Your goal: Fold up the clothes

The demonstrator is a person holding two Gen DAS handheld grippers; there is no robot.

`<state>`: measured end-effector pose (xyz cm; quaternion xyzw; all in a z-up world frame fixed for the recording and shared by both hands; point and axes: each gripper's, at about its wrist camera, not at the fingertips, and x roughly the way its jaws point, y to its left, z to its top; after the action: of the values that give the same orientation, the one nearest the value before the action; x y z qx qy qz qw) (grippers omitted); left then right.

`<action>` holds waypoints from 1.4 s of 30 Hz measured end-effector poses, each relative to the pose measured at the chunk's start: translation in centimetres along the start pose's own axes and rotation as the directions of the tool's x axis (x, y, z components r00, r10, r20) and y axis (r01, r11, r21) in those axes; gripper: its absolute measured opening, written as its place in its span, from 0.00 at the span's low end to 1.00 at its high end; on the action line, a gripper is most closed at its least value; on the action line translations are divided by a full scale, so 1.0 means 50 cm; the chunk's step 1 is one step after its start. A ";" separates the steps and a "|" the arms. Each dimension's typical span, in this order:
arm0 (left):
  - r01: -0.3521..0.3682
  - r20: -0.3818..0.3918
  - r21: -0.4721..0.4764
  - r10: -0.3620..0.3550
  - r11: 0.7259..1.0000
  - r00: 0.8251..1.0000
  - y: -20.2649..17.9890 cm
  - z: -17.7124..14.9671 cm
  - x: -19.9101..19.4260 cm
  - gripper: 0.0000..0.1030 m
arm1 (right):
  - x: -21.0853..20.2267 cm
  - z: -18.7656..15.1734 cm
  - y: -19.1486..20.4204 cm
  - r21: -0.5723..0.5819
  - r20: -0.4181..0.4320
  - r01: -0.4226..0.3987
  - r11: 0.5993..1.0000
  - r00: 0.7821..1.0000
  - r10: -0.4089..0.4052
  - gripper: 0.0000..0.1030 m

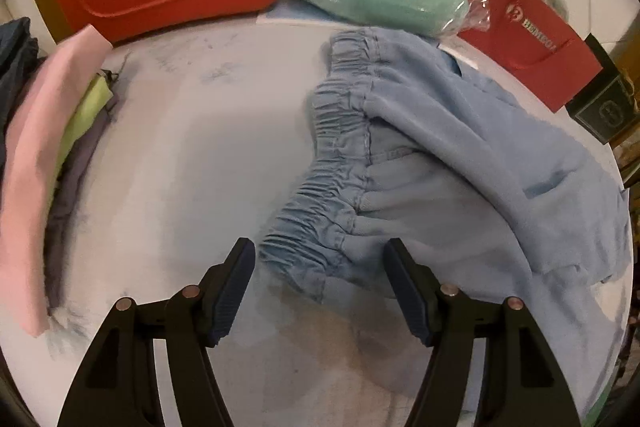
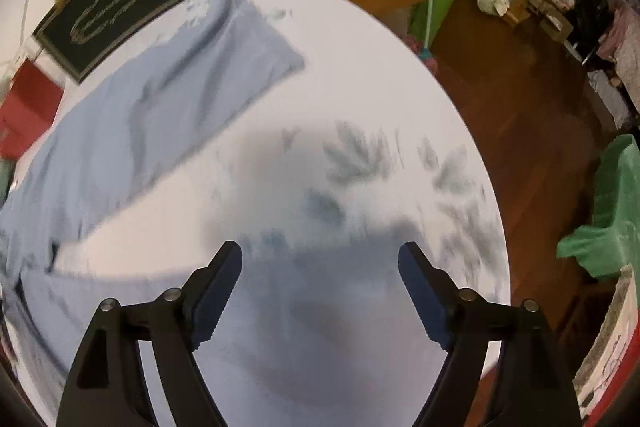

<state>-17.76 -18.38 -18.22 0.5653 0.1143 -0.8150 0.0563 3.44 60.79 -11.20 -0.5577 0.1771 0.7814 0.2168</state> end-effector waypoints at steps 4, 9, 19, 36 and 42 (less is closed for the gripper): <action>-0.042 -0.018 0.037 0.043 0.998 0.999 -0.008 -0.029 0.015 0.31 | 0.008 -0.067 0.019 -0.051 -0.056 -0.015 0.999 0.998 0.012 0.78; -0.099 0.042 -0.039 0.100 0.994 0.994 0.052 -0.085 -0.083 0.19 | 0.033 -0.113 0.044 -0.136 -0.107 0.039 0.990 0.993 -0.054 0.73; -0.182 -0.082 -0.035 0.178 0.983 0.981 0.138 -0.220 -0.121 0.35 | 0.038 -0.130 -0.012 -0.064 -0.099 -0.005 0.998 0.995 -0.002 0.73; -0.153 0.086 0.031 0.150 0.988 0.985 0.073 -0.044 -0.188 0.55 | -0.020 0.040 -0.006 -0.059 0.014 -0.022 0.998 1.000 0.022 0.84; -0.203 0.017 0.012 0.203 0.979 0.979 0.087 -0.067 -0.106 0.55 | 0.013 0.037 -0.123 0.043 -0.026 0.032 0.999 0.999 -0.031 0.84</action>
<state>-11.86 -21.94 -14.92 0.5679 0.0500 -0.8102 0.1361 5.09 67.01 -11.46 -0.5656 0.1880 0.7666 0.2389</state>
